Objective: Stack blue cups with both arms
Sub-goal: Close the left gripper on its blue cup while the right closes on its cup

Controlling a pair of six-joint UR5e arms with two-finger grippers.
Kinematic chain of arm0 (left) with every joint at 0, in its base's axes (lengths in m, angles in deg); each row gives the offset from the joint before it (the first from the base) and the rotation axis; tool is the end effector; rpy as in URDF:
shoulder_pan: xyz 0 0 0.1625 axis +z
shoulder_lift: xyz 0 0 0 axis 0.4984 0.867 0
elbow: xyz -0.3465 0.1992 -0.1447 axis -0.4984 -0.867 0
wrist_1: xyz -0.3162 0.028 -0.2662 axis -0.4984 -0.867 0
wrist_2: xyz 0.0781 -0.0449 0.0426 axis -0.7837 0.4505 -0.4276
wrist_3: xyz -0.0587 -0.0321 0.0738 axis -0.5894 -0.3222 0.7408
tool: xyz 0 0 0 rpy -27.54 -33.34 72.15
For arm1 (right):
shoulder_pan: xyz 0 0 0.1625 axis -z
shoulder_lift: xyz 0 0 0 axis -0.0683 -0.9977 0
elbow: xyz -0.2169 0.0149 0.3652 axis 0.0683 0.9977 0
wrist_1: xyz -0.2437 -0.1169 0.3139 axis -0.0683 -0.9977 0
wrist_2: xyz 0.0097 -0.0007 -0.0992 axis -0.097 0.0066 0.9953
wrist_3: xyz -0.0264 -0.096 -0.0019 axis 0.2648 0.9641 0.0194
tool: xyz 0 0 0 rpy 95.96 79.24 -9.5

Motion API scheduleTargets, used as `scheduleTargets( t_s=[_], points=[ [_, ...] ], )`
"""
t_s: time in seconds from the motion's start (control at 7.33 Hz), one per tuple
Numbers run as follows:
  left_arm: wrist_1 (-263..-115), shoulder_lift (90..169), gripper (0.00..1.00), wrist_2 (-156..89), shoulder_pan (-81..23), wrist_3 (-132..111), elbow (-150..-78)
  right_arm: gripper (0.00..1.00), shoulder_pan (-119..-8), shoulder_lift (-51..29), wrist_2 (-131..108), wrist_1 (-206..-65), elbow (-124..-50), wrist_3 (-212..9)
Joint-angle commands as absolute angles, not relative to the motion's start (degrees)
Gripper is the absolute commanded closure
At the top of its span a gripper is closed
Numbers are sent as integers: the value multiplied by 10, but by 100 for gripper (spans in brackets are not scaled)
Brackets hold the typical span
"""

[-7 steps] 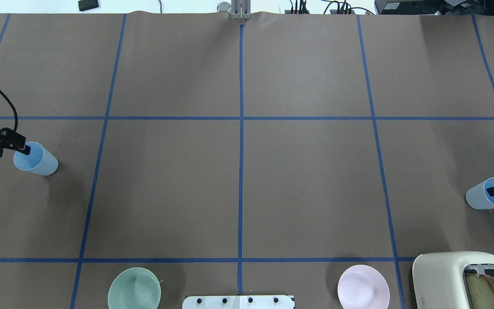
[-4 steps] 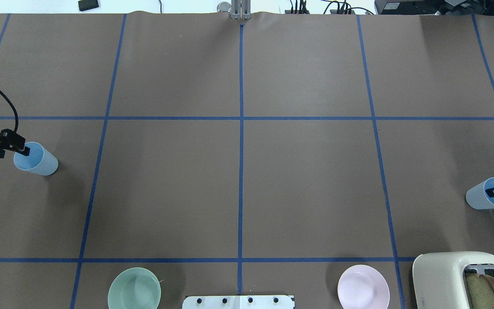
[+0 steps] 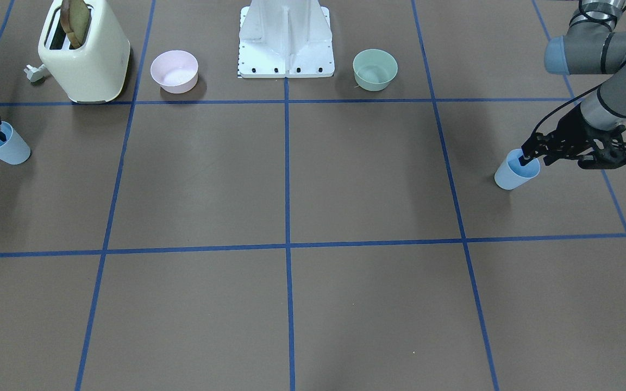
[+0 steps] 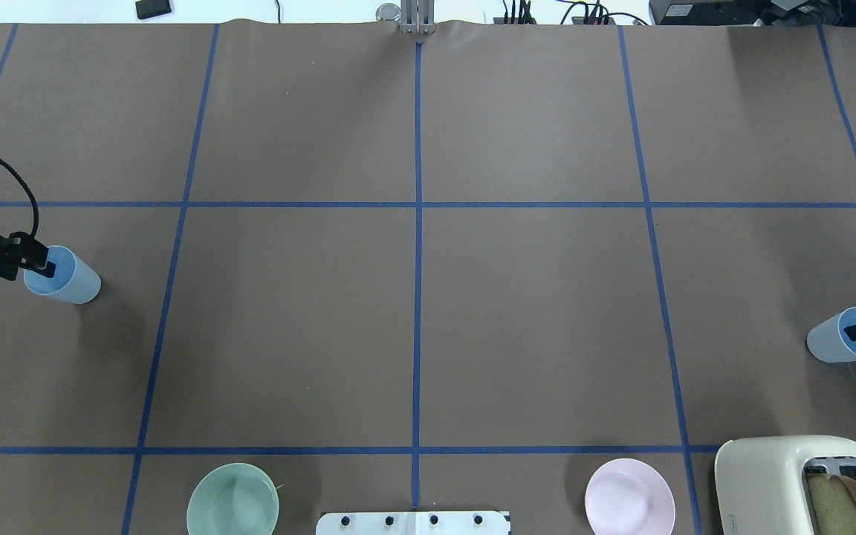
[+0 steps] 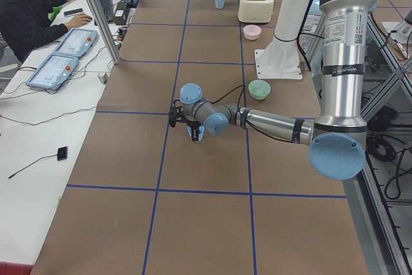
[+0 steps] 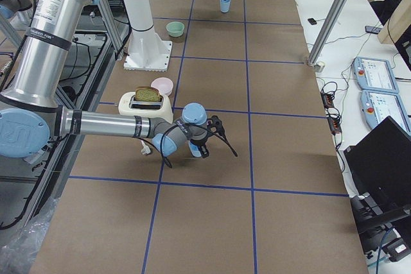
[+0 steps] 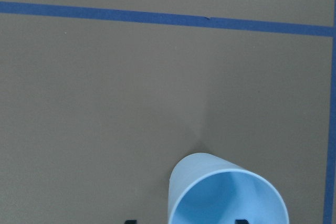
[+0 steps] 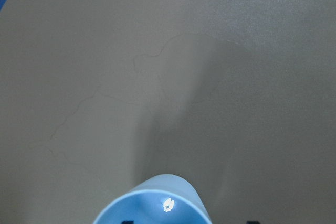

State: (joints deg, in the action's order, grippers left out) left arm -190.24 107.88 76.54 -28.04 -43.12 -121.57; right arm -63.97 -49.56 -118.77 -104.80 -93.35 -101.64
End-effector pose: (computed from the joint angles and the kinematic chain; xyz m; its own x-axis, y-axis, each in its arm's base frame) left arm 0.2079 -0.4584 0.5467 0.6170 -0.0339 -0.7863 0.0253 0.9994 -0.0233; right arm -0.1276 -0.3595 0.6347 0.5769 -0.4615 0.6740 0.2546 0.8856 0.3884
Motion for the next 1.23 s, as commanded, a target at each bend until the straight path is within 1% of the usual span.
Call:
scheduleTargets(
  t_s=[0.0,0.14,0.27,0.41,0.68,0.82,0.95,1.09],
  points=[
    [-1905,1080,64,765,-279,-432,-1215,56,-637,-494,-1188,-1049,-932,-1016],
    [-1905,1080,74,765,-279,-433,-1215,64,-639,-493,-1188,-1050,-931,-1016],
    [-1905,1083,77,765,-279,-433,-1215,74,-645,-493,-1188,-1058,-930,-1016],
    [-1905,1083,79,765,-279,-432,-1214,77,-647,-492,-1188,-1062,-930,-1016],
    [-1905,1083,78,765,-279,-430,-1211,78,-650,-491,-1188,-1062,-929,-1015],
    [-1905,1083,80,765,-279,-430,-1211,79,-652,-491,-1188,-1062,-930,-1015],
    [-1905,1083,96,765,-279,-430,-1212,92,-653,-491,-1188,-1063,-930,-1015],
    [-1905,1083,100,765,-279,-433,-1216,97,-654,-491,-1188,-1062,-930,-1015]
  ],
)
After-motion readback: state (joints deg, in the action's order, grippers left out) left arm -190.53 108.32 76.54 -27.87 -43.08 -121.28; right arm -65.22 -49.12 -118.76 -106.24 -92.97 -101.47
